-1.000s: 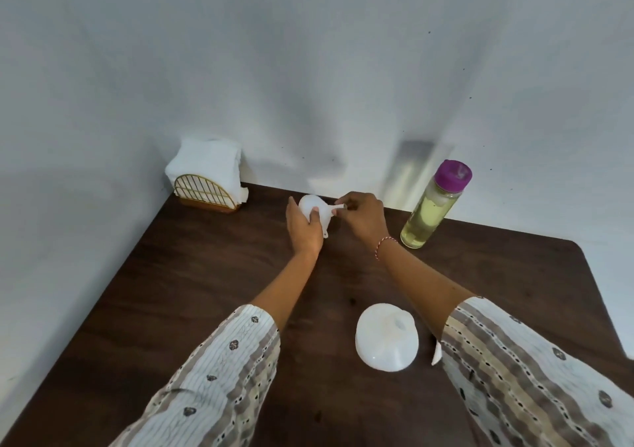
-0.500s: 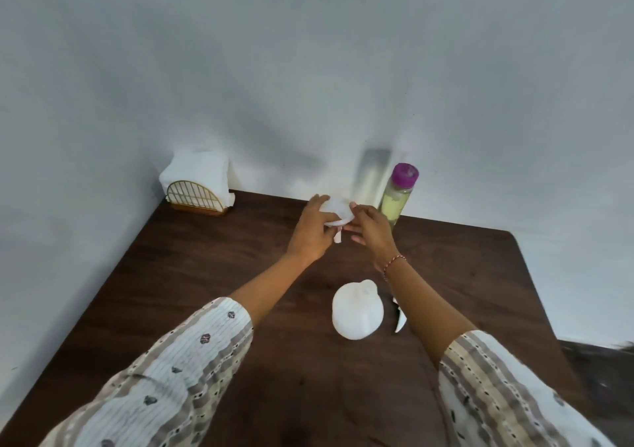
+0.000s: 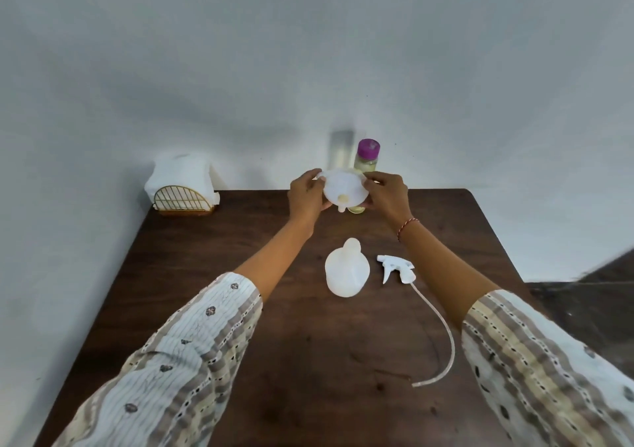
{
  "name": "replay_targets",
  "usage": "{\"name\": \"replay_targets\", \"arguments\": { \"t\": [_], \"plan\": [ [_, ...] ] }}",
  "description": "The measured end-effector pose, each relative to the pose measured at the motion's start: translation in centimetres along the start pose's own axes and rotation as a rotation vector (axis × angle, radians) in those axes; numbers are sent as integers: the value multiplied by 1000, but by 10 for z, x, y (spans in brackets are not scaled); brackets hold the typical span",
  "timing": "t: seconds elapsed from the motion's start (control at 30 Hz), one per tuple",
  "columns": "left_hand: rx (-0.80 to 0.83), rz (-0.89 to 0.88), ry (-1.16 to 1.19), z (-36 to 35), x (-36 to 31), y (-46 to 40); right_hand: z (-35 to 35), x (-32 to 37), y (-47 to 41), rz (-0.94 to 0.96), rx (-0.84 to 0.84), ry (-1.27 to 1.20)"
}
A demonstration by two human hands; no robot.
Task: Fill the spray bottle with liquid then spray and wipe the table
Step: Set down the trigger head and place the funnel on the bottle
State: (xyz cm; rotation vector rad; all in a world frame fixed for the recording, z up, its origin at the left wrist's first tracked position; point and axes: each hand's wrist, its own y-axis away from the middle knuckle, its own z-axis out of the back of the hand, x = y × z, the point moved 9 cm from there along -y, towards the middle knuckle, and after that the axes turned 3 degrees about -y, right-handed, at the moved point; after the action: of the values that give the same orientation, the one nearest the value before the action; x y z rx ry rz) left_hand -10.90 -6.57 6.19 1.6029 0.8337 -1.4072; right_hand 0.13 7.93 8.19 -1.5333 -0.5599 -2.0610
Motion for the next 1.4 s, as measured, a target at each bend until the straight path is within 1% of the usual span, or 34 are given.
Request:
{"name": "replay_targets", "arguments": {
  "t": [0.13, 0.27, 0.4, 0.63, 0.77, 0.9, 1.03, 1.17, 1.3, 1.33, 1.4],
  "plan": [
    [47, 5, -11, -5, -7, 14, 20, 0, 15, -13, -38, 19],
    [51, 22, -43, -4, -3, 26, 27, 1, 31, -5, -15, 34],
    [53, 59, -26, 0, 8, 35, 26, -5, 47, -3, 7, 52],
    [77, 101, -60, 5, 29, 48, 22, -18, 59, 6, -19, 109],
    [70, 134, -81, 8, 44, 51, 17, -34, 64, -38, -8, 120],
    [67, 144, -92, 8, 49, 50, 15, -38, 64, -67, -32, 83],
    [75, 124, -142, 7, 48, 47, 11, -38, 60, -52, -19, 96],
    [40, 99, -148, 10, 45, 41, 10, -34, 57, -19, -45, 123],
    [-116, -54, -242, 24, 22, 31, 23, -33, 45, -3, -126, 175],
    [-124, -84, -269, 25, 15, 29, 28, -32, 42, -1, -145, 184],
    [-86, -129, -315, 19, 4, 19, 35, -31, 33, 8, -162, 200]
  ]
}}
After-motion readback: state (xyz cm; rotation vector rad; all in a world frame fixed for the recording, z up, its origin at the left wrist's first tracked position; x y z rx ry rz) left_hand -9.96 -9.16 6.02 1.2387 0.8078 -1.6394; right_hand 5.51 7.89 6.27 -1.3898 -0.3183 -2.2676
